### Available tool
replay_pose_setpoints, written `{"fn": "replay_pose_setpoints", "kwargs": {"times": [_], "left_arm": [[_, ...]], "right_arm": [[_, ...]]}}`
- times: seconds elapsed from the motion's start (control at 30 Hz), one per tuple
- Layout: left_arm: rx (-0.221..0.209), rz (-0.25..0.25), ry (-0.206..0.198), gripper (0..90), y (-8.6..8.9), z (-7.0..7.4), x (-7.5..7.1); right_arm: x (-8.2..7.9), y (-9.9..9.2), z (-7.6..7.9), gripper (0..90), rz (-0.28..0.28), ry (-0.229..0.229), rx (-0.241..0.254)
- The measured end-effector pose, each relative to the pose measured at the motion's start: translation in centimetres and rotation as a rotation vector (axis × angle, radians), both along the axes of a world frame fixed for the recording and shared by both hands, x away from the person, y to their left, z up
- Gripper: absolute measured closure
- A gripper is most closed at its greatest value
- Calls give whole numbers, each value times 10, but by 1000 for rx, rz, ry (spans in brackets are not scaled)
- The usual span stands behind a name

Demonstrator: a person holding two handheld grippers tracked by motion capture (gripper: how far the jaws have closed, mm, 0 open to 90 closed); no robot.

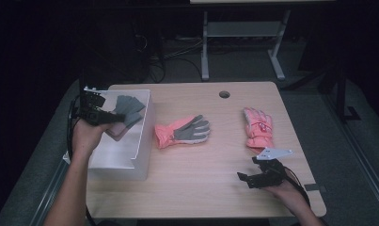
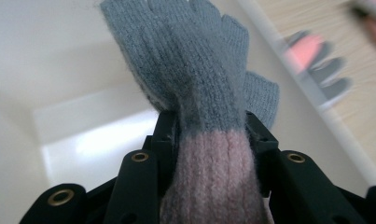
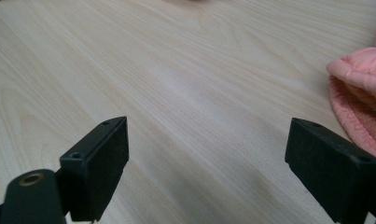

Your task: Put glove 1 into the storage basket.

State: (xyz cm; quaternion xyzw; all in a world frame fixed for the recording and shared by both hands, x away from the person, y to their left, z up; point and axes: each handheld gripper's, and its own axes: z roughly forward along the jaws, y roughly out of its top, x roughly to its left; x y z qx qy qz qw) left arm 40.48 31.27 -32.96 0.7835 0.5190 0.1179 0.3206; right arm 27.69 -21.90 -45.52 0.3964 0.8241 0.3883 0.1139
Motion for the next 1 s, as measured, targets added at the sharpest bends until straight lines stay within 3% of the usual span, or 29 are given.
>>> {"fn": "replay_pose_setpoints", "kwargs": {"times": [0.03, 0.1, 0.2, 0.37, 0.5, 0.73, 0.8, 0.9, 1.0], "left_arm": [[0, 0, 0, 635, 0, 0, 0], [7, 26, 36, 635, 7, -14, 7], [48, 53, 61, 634, 11, -26, 12], [74, 92, 104, 631, 19, -46, 18], [83, 98, 136, 624, 22, -59, 21], [146, 90, 190, 592, 19, -80, 22], [179, 87, 209, 551, 17, -85, 22], [188, 104, 205, 438, 16, -87, 22], [215, 135, 199, 277, 11, -83, 22]], "right_arm": [[0, 0, 0, 132, 0, 0, 0], [-1, 0, 0, 131, -5, 1, 3], [-1, -2, 0, 131, -3, 0, 3], [-2, -4, 0, 131, -12, -3, 4], [-3, -5, 0, 131, -15, -1, 3], [-3, -5, 0, 132, -14, -3, 5], [-3, -5, 0, 131, -14, -3, 5], [-3, -5, 0, 132, -15, -3, 6], [-3, -5, 0, 132, -14, -1, 5]]}}
